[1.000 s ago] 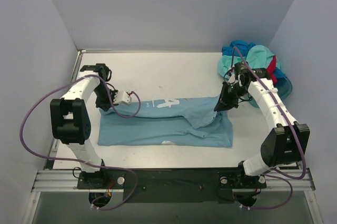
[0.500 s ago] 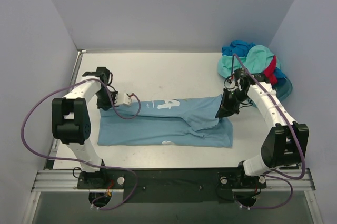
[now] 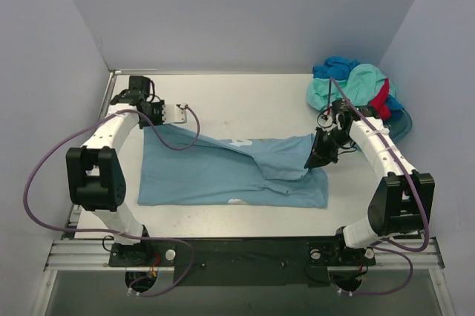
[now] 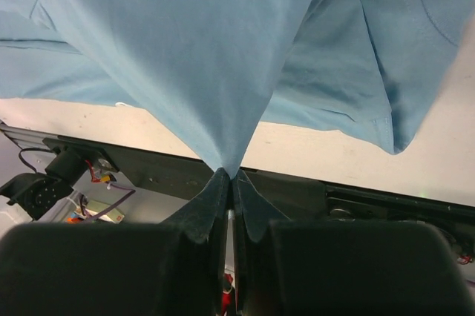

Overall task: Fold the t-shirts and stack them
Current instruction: Fold the other side of the tshirt into a rectangle

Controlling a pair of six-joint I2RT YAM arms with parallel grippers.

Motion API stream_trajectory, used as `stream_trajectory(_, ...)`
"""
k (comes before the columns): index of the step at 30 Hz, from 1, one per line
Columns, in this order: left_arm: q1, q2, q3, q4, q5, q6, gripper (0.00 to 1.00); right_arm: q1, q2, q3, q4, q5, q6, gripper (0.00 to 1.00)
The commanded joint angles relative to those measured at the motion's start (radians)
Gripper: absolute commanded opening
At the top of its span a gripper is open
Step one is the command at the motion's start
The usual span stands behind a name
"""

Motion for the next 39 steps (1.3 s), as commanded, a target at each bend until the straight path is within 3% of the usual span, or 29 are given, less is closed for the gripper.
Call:
stream_trajectory(1, -0.008, -0.078, -0.034, -0.045, 0.009, 0.023, 0.00, -0.003, -0.025, -0.044, -0.021, -0.012, 0.002, 0.00)
stream_trajectory(6, -0.005, -0.104, -0.129, -0.235, 0.023, 0.115, 0.00, -0.003, -0.028, -0.102, -0.009, -0.020, -0.005, 0.00)
stream_trajectory(10, -0.005, -0.106, -0.241, -0.148, -0.018, 0.120, 0.00, -0.003, -0.024, -0.124, 0.006, -0.028, -0.006, 0.00)
stream_trajectory(15, -0.005, -0.083, -0.271, -0.112, -0.060, 0.148, 0.00, -0.005, -0.008, -0.128, 0.014, -0.011, -0.018, 0.00)
stream_trajectory(18, -0.014, -0.081, -0.268, -0.117, -0.047, 0.151, 0.46, -0.005, 0.008, -0.125, 0.028, -0.009, -0.021, 0.00)
stream_trajectory(20, -0.017, -0.092, -0.242, -0.134, -0.006, 0.152, 0.70, -0.005, 0.025, -0.114, 0.045, -0.014, -0.020, 0.00)
stream_trajectory(22, -0.017, -0.098, -0.188, -0.172, 0.052, 0.151, 0.80, -0.006, 0.048, -0.099, 0.062, -0.018, -0.020, 0.00)
stream_trajectory(27, -0.045, -0.113, -0.004, -0.307, 0.279, 0.198, 0.82, -0.032, 0.125, -0.047, 0.127, -0.041, -0.015, 0.00)
stream_trajectory(29, -0.111, -0.110, 0.079, -0.329, 0.376, 0.159, 0.79, -0.051, 0.166, -0.035, 0.155, -0.052, -0.011, 0.00)
stream_trajectory(32, -0.300, -0.080, 0.139, -0.335, 0.497, 0.042, 0.70, -0.063, 0.235, -0.007, 0.191, -0.045, -0.009, 0.00)
stream_trajectory(35, -0.453, -0.058, 0.135, -0.187, 0.600, -0.140, 0.59, -0.074, 0.284, 0.004, 0.229, -0.046, 0.001, 0.00)
stream_trajectory(39, -0.638, -0.009, 0.078, 0.056, 0.588, -0.311, 0.51, -0.081, 0.344, 0.007, 0.295, -0.087, 0.052, 0.00)
